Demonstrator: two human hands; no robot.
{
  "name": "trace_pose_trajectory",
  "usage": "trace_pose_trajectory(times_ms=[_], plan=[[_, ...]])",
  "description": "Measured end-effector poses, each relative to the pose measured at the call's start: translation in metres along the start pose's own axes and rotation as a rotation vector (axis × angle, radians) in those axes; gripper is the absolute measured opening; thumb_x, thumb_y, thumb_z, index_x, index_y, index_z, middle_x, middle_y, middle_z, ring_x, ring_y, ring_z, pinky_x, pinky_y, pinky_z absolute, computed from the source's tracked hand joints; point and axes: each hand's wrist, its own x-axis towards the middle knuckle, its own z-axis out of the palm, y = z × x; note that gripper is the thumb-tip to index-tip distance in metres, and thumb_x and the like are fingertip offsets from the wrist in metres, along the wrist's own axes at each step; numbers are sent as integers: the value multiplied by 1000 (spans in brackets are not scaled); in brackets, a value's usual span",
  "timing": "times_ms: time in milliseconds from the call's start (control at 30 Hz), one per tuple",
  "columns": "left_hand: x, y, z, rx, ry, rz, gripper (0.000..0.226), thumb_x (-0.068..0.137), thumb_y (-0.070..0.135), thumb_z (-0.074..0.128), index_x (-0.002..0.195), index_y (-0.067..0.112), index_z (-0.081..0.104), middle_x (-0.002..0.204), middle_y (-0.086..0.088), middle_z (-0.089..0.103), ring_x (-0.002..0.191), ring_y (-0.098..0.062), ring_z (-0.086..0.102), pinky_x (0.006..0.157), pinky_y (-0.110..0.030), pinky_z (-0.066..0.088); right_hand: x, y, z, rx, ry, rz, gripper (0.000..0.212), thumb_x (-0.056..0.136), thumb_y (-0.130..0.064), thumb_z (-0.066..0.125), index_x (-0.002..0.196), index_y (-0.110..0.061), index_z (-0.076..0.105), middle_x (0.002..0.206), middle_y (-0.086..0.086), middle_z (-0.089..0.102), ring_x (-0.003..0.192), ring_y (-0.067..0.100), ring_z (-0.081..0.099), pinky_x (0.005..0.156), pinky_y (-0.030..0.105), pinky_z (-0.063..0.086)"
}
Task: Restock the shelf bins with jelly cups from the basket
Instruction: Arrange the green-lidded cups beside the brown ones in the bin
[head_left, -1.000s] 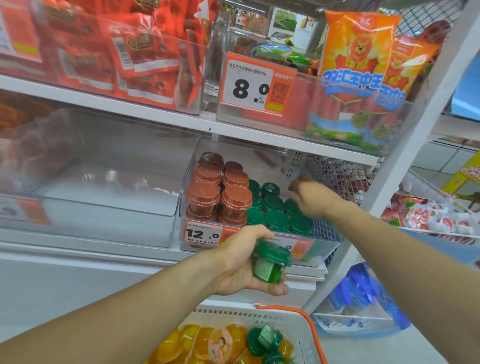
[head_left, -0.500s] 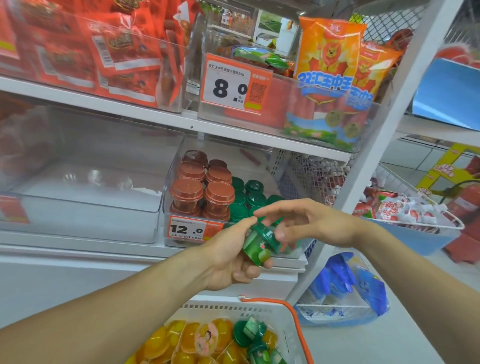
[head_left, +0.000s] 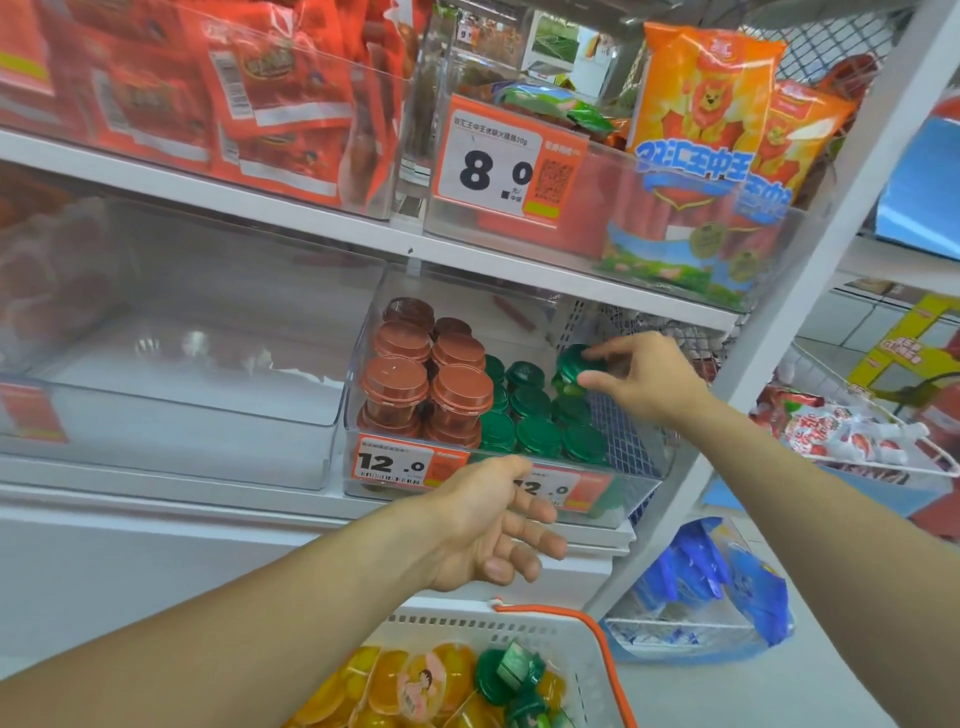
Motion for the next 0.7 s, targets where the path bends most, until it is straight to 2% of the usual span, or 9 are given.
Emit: trace_pose_trajectory(times_ms=[67, 100, 200, 300, 367, 467, 533, 633, 700], plan=[[4, 0, 0, 30, -10, -2, 44, 105, 41, 32, 107, 4, 54, 76, -15, 69, 45, -19, 53, 32, -18, 23, 24, 4, 13, -72, -35, 74, 39, 90, -34, 72, 124, -16, 68, 112, 6, 70, 70, 9, 56, 71, 22, 44], [6, -1, 0, 43, -17, -1, 40, 105, 39, 34, 106, 5, 54, 75, -14, 69, 45, -19, 53, 32, -18, 23, 36, 8, 20, -63, -54, 121, 39, 91, -32, 71, 125, -15, 68, 116, 6, 69, 74, 11, 59, 71, 22, 47], [10, -2, -2, 73, -38, -8, 31, 103, 34, 39, 102, 6, 54, 72, -11, 69, 45, -19, 53, 33, -19, 22, 69, 19, 40, -115, -78, 201, 37, 92, -34, 69, 126, -19, 68, 127, 6, 67, 109, 25, 64, 89, 24, 47], [16, -3, -8, 101, -52, -26, 29, 102, 32, 41, 101, 6, 53, 72, -11, 68, 45, -19, 52, 33, -18, 22, 90, 27, 57, -190, -87, 227, 36, 95, -33, 65, 127, -16, 68, 127, 6, 67, 113, 25, 63, 97, 24, 46], [21, -5, -13, 142, -48, -29, 30, 102, 33, 43, 102, 5, 55, 73, -11, 68, 46, -19, 53, 33, -19, 23, 99, 34, 70, -229, -120, 240, 36, 95, -31, 65, 125, -13, 68, 125, 10, 67, 111, 26, 63, 102, 31, 48], [28, -8, -18, 201, -32, -40, 29, 101, 31, 44, 104, 4, 56, 77, -12, 67, 47, -19, 54, 33, -19, 24, 104, 41, 84, -252, -177, 286, 34, 93, -26, 68, 122, -9, 68, 115, 12, 69, 100, 27, 67, 94, 37, 55], [31, -10, -19, 203, -38, -51, 29, 101, 31, 44, 104, 4, 56, 77, -12, 67, 47, -19, 54, 34, -19, 25, 105, 44, 89, -264, -196, 281, 31, 92, -23, 70, 118, -7, 70, 110, 10, 71, 94, 24, 68, 91, 33, 56], [35, -9, -18, 186, -55, -46, 30, 101, 31, 44, 103, 5, 57, 75, -11, 67, 49, -20, 55, 34, -19, 25, 107, 44, 92, -316, -246, 250, 30, 92, -19, 70, 120, -8, 70, 116, 9, 70, 102, 24, 67, 92, 27, 51], [35, -8, -16, 172, -61, -33, 28, 100, 30, 45, 102, 5, 56, 75, -11, 67, 50, -20, 55, 34, -19, 24, 108, 43, 92, -333, -268, 253, 31, 93, -12, 66, 124, -9, 68, 119, 11, 68, 100, 24, 66, 85, 24, 53]])
